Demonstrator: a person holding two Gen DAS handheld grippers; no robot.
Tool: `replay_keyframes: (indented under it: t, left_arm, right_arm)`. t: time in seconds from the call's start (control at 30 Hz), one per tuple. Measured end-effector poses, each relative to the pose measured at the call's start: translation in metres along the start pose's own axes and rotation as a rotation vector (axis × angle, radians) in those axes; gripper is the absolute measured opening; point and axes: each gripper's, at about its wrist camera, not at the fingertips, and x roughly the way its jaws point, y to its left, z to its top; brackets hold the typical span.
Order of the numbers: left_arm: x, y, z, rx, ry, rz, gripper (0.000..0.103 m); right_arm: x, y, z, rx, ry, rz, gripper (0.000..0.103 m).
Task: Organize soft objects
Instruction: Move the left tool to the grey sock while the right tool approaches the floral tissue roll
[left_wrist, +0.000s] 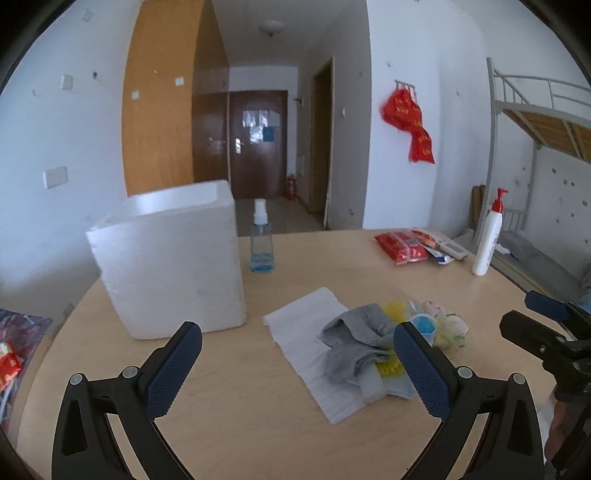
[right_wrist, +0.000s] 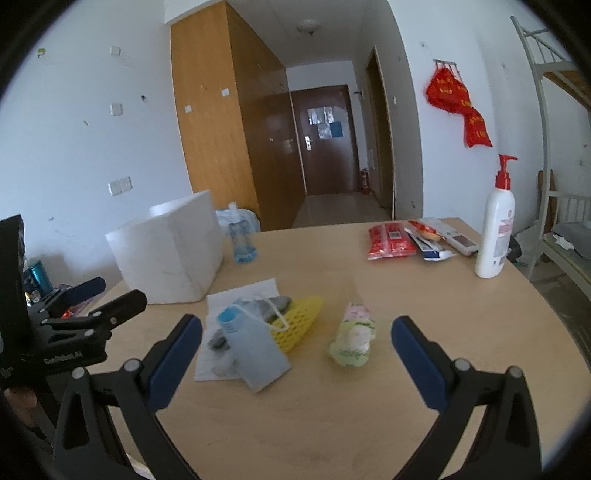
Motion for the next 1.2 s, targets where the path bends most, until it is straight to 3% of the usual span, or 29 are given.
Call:
replay_keyframes:
  t: [0.37, 0.47, 0.57, 0.8, 0.9, 1.2]
  left_arm:
    - [0.052, -0.008, 0.011, 0.024, 0.122, -0.091, 0.103]
    - [0.069, -0.008, 0.012, 0.021, 0.174, -0.122, 0.103]
    - [0.087, -0.009, 0.011, 0.022, 0.211, -0.096, 0.103]
    - [0.126, -0.014, 0.008, -0.005, 0.332, -0.175, 0.103]
    - [0.14, -0.014, 0.007, -0.033, 0.368, -0.217, 0.098]
    - [0.158, -0.021, 0.004, -0.046, 0.418, -0.247, 0.079]
  right_arm:
    - [0.035, -0.018, 0.004, 0.012, 0.087, -0.015, 0.103]
    - [0.042, -0.023, 0.006, 0.013, 0.107, -0.014, 0.103]
    - [0.049, -0.027, 0.008, 0.005, 0.12, -0.02, 0.103]
    - [0.063, -0.035, 0.009, 0.018, 0.152, -0.004, 0.103]
    - [0.066, -0.037, 0.009, 0.017, 0.157, -0.003, 0.103]
    - [0.074, -0.042, 0.01, 0.004, 0.174, -0.004, 0.103]
